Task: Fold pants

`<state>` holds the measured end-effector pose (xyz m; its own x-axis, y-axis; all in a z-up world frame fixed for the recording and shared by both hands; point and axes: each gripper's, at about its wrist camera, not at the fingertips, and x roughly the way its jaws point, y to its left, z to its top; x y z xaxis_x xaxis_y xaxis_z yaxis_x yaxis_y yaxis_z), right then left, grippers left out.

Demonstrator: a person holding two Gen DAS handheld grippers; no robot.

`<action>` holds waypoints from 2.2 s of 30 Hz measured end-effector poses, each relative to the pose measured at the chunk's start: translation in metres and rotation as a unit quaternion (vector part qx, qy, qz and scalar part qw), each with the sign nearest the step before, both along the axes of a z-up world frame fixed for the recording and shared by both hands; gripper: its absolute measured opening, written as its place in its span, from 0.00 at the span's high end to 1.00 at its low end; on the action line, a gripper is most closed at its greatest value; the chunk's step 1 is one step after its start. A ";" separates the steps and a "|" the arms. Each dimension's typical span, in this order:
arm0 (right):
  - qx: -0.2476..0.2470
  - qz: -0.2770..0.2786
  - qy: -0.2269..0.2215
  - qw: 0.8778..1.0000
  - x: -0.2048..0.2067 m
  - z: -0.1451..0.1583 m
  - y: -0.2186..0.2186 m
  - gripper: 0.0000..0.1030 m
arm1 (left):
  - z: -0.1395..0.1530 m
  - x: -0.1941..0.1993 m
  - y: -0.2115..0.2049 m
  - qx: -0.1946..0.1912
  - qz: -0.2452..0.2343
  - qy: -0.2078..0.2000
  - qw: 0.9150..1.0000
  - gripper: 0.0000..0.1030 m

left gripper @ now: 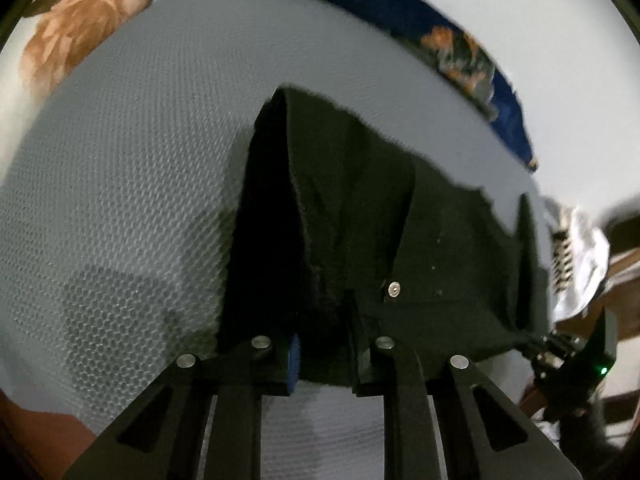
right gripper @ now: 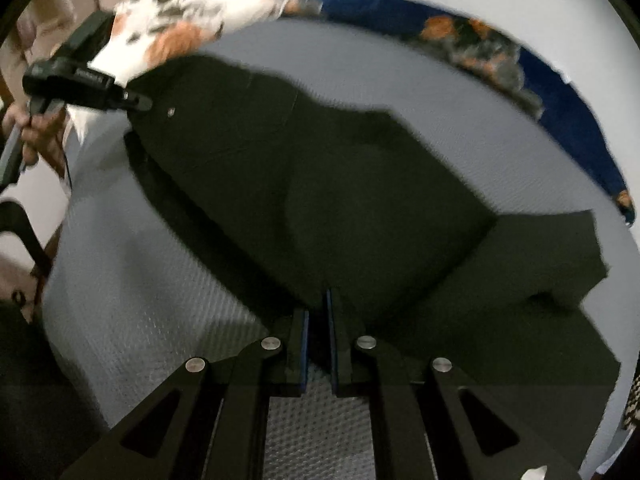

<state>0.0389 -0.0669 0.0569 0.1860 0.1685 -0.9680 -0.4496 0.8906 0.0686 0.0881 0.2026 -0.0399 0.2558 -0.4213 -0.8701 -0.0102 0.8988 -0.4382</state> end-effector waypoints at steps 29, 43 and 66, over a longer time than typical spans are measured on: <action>0.050 -0.052 0.030 0.997 0.002 -0.012 -0.033 0.74 | 0.087 -0.067 -0.078 0.146 -0.140 -0.205 0.958 0.41; 0.082 -0.132 -0.013 0.988 0.009 0.006 -0.076 0.66 | 0.039 -0.089 -0.255 0.119 -0.364 -0.213 0.899 0.42; 0.182 -0.242 0.068 0.951 0.016 -0.018 -0.119 0.65 | 0.013 -0.101 -0.305 0.107 -0.381 -0.200 0.896 0.42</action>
